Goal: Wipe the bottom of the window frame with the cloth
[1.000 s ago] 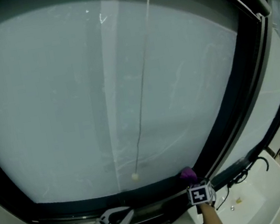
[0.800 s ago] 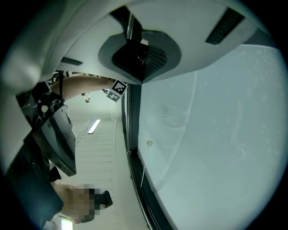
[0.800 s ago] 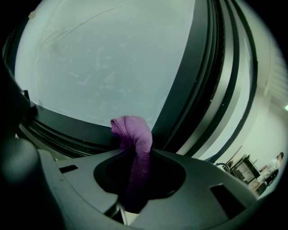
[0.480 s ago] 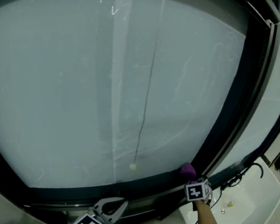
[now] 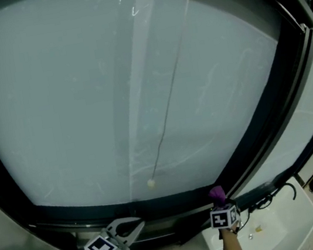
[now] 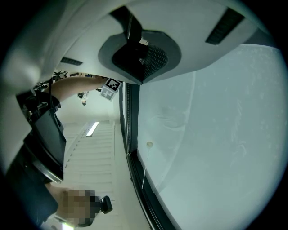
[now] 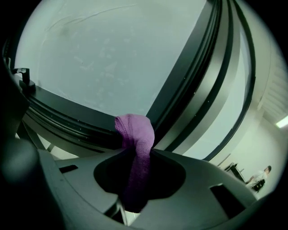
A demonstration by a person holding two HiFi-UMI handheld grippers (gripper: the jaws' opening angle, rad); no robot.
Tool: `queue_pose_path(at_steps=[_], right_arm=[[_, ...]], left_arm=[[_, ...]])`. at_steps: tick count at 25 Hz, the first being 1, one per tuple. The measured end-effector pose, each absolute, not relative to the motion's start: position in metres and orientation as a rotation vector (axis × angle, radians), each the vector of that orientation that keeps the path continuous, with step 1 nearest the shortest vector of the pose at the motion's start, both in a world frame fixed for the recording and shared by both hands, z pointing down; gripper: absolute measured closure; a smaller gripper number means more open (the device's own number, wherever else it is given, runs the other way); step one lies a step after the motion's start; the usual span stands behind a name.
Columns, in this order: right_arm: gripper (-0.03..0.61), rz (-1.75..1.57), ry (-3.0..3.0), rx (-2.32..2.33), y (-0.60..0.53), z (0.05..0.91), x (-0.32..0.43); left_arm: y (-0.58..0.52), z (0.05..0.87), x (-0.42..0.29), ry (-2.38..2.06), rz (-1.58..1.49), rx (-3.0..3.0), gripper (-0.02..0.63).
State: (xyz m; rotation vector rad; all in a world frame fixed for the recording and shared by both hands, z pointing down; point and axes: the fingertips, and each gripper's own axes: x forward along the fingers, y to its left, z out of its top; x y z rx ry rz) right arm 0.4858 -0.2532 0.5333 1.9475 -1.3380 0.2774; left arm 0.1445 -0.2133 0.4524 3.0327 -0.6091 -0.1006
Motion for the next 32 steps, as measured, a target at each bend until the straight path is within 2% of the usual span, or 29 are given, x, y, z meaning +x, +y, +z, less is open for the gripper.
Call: queue_pose_path(at_steps=[11, 23, 32], right_arm=[[0.492, 0.283, -1.417, 2.050, -0.202, 0.544, 0.482], [0.492, 0.273, -1.878, 2.250, -0.124, 0.528, 0.416], [0.494, 0.255, -1.953, 2.310, -0.105, 0.522, 0.405]], left_arm=[[-0.216, 0.456, 0.144, -0.621, -0.137, 3.051, 0.609], [-0.217, 0.459, 0.136, -0.700, -0.232, 3.090, 0.609], [-0.218, 0.458, 0.137, -0.750, -0.285, 3.089, 0.609]])
